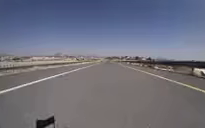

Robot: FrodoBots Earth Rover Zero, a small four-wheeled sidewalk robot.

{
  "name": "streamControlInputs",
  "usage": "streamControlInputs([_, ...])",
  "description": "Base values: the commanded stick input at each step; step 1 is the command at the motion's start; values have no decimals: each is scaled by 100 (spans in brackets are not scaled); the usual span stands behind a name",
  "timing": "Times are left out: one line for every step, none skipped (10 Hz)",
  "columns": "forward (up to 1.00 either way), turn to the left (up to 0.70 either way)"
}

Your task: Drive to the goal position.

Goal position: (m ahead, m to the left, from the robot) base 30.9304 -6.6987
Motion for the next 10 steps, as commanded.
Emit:
streamControlInputs([100, 0])
streamControlInputs([100, 0])
streamControlInputs([100, 0])
streamControlInputs([100, 0])
streamControlInputs([100, 0])
streamControlInputs([100, 0])
streamControlInputs([100, 0])
streamControlInputs([100, 0])
streamControlInputs([100, 0])
streamControlInputs([100, 0])
